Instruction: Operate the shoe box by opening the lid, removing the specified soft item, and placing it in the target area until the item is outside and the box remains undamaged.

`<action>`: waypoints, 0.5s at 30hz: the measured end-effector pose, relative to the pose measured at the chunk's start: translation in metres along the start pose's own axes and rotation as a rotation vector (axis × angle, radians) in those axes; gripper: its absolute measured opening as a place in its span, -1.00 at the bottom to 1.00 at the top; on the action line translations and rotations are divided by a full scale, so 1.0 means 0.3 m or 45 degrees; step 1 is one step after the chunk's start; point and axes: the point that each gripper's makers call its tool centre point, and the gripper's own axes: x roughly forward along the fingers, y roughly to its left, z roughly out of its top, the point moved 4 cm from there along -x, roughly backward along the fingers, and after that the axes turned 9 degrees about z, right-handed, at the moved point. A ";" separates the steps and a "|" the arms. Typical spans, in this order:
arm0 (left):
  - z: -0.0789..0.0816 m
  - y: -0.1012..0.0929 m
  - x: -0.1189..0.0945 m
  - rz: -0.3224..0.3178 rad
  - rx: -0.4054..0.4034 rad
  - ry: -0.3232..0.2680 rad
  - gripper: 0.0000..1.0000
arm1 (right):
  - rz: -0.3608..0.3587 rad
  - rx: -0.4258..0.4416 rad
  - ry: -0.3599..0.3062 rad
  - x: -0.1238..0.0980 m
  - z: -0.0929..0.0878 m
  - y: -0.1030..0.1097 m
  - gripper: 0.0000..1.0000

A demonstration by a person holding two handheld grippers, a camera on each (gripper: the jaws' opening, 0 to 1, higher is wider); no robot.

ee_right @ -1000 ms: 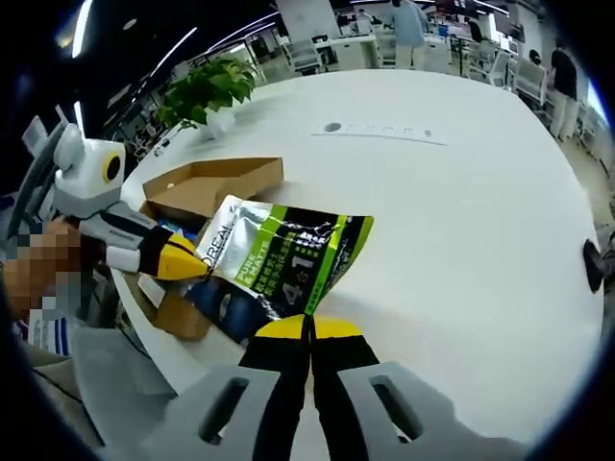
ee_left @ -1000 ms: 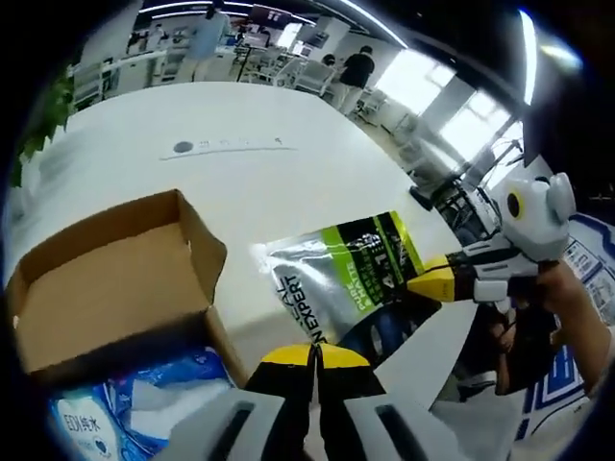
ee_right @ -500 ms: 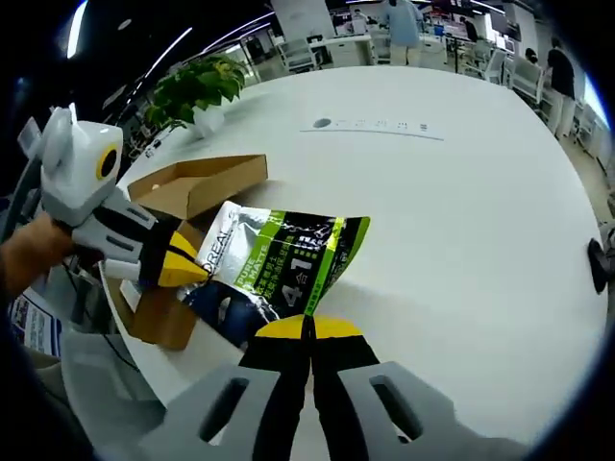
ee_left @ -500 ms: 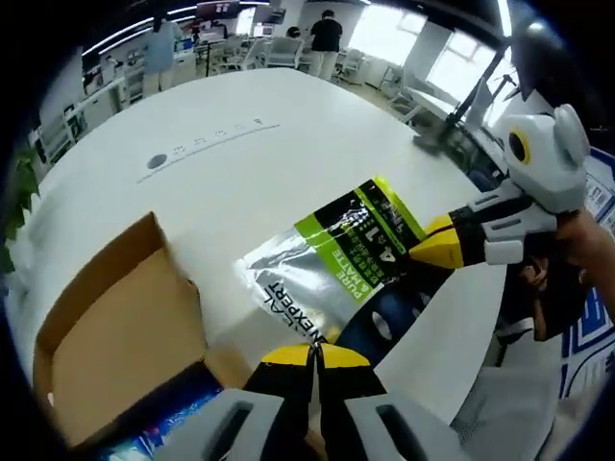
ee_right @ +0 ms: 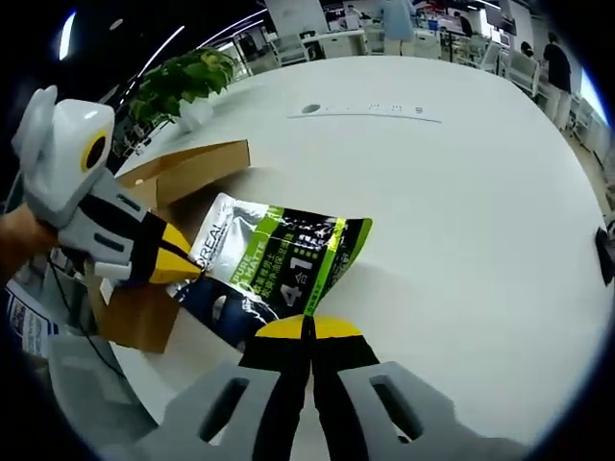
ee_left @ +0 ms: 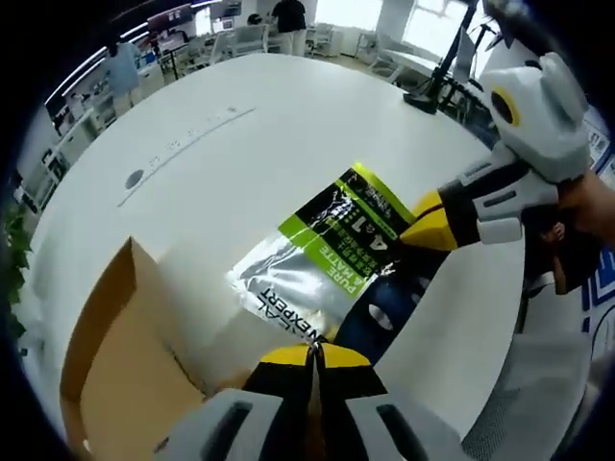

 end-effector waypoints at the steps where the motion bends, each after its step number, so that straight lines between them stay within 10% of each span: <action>1: -0.001 0.000 0.005 0.002 0.007 0.005 -0.99 | -0.003 -0.002 0.000 0.004 0.001 -0.003 -1.00; 15: 0.021 -0.015 0.070 0.055 0.190 0.084 -0.97 | -0.050 -0.024 0.031 0.056 -0.010 -0.058 -1.00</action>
